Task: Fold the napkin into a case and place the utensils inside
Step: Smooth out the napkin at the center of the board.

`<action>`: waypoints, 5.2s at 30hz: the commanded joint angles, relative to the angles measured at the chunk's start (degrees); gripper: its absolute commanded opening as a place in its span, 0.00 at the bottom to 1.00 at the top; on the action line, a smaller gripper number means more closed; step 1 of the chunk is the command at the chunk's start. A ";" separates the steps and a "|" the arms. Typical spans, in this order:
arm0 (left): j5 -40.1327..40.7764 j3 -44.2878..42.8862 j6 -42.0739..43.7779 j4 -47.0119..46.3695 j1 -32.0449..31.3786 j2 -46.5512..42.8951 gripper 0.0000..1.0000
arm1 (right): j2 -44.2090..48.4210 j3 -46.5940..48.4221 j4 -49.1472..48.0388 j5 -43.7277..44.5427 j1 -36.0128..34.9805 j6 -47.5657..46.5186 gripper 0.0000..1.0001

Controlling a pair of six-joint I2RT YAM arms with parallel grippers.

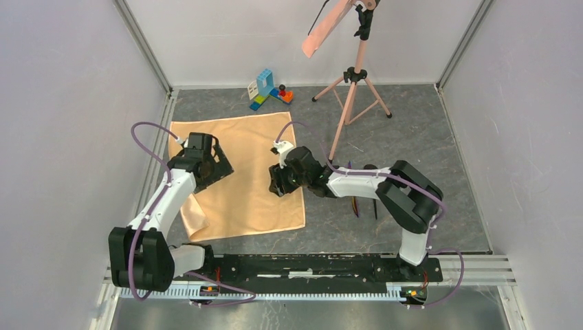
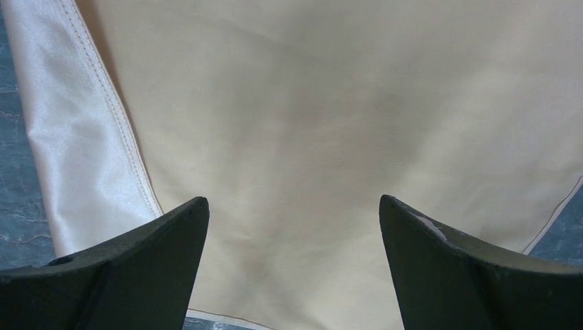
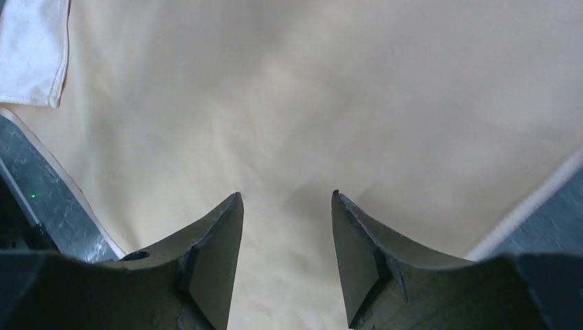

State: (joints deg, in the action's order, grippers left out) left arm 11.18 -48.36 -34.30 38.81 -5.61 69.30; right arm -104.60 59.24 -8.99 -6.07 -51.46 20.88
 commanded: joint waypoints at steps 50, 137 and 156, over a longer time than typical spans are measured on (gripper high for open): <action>2.58 11.34 -32.28 0.57 -23.01 5.11 1.00 | 2.10 -13.84 -8.65 5.61 12.07 -2.40 0.57; 18.05 10.52 -52.43 29.27 -25.36 -7.35 1.00 | -0.28 -13.40 -10.35 1.75 12.03 -1.53 0.57; 3.39 3.97 -28.36 2.27 -24.27 -14.73 1.00 | 3.87 -14.59 -10.84 -1.24 11.91 -6.72 0.75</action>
State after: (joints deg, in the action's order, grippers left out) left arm 22.57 -45.52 -69.56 55.40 -30.17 49.43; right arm -102.78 46.02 -22.94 -6.37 -39.33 16.60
